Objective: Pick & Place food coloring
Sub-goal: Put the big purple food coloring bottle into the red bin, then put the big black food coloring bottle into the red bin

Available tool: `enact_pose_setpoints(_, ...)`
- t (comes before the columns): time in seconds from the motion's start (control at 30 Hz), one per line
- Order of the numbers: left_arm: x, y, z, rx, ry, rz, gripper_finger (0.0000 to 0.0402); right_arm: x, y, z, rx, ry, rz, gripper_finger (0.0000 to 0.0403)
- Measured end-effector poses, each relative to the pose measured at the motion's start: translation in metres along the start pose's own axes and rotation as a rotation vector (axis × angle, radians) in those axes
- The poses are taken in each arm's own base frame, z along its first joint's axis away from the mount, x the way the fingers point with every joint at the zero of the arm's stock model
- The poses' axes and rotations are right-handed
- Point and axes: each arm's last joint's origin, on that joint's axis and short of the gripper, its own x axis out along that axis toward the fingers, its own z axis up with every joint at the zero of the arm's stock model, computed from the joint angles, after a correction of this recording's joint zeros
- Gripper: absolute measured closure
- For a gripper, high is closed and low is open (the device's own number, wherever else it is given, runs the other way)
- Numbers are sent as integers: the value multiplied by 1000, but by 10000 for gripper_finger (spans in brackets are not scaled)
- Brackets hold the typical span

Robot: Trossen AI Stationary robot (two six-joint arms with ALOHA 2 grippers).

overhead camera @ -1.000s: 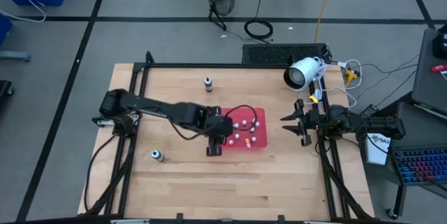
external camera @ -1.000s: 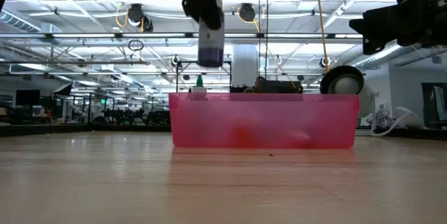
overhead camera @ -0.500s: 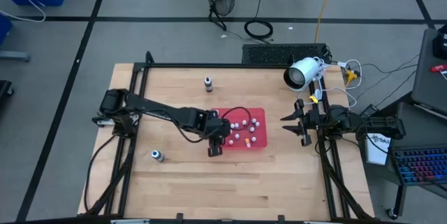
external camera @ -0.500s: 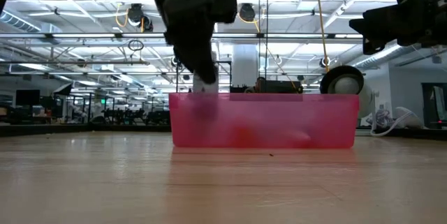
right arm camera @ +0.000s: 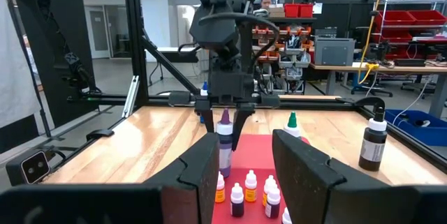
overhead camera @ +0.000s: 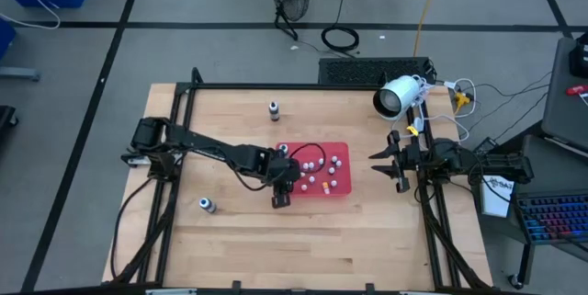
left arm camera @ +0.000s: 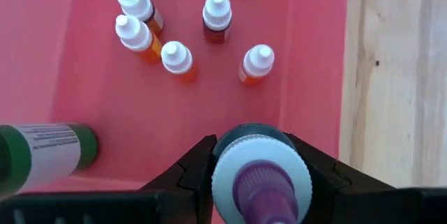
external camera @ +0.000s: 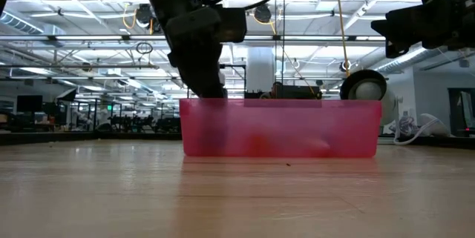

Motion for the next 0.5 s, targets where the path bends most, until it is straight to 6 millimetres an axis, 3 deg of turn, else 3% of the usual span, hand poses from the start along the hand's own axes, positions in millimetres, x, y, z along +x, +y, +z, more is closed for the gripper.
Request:
enact_pose_setpoints(0.17,3,-3,-4,9,-6,2,258,0,0,0,0,0,0,277)
enact_pose_setpoints(0.37,1,-6,0,7,-42,-11,148,0,0,0,0,0,0,277)
enact_pose_setpoints(0.5,-10,-8,9,-5,-80,-20,95,0,0,0,0,0,0,277)
